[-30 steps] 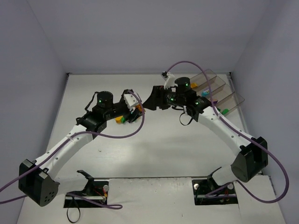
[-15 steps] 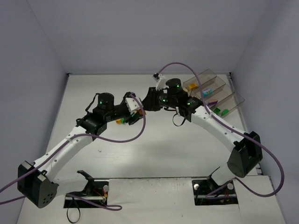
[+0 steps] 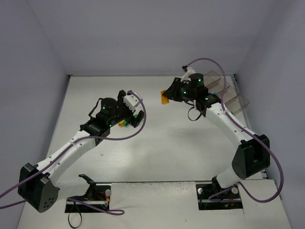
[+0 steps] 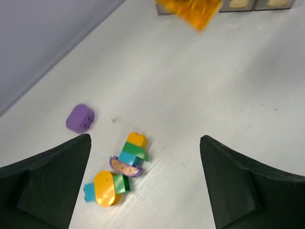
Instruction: Sort the legos into containers by color
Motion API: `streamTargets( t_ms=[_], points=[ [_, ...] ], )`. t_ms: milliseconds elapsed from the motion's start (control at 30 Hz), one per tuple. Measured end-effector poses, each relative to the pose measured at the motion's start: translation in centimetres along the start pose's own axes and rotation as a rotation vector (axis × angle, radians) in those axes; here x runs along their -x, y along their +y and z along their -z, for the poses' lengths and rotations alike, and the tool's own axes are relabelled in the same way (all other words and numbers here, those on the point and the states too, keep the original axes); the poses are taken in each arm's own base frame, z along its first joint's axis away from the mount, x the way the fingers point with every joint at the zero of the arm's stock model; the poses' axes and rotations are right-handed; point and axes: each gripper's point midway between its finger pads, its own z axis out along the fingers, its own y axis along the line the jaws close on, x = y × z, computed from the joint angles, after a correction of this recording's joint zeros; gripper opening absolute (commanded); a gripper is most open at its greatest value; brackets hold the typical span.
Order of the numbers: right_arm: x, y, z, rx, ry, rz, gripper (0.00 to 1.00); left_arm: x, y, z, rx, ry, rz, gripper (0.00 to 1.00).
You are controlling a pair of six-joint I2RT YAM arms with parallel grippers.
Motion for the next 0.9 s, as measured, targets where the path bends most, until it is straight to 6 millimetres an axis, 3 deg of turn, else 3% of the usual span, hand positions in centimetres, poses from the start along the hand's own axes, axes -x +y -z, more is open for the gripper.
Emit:
streamTargets(
  t_ms=[200, 300, 433, 567, 900],
  points=[
    [6.5, -11.8, 2.7, -0.356, -0.222, -0.091, 0.0, -3.7, 2.1, 0.8, 0.201, 0.118, 0.201, 0.91],
    [8.2, -16.8, 2.8, -0.496, -0.275, -0.142, 0.0, -4.7, 2.6, 1.7, 0.278, 0.151, 0.287, 0.91],
    [9.4, -22.0, 1.5, -0.624, -0.304, -0.192, 0.05, -5.3, 2.9, 3.3, 0.346, 0.155, 0.361, 0.91],
    [10.6, -25.5, -0.2, -0.703, -0.333, -0.222, 0.05, -6.4, 2.9, 4.4, 0.388, 0.174, 0.393, 0.91],
    [13.6, -30.3, -3.2, -0.77, -0.396, -0.226, 0.12, -7.8, 3.1, 5.0, 0.429, 0.226, 0.395, 0.91]
  ],
)
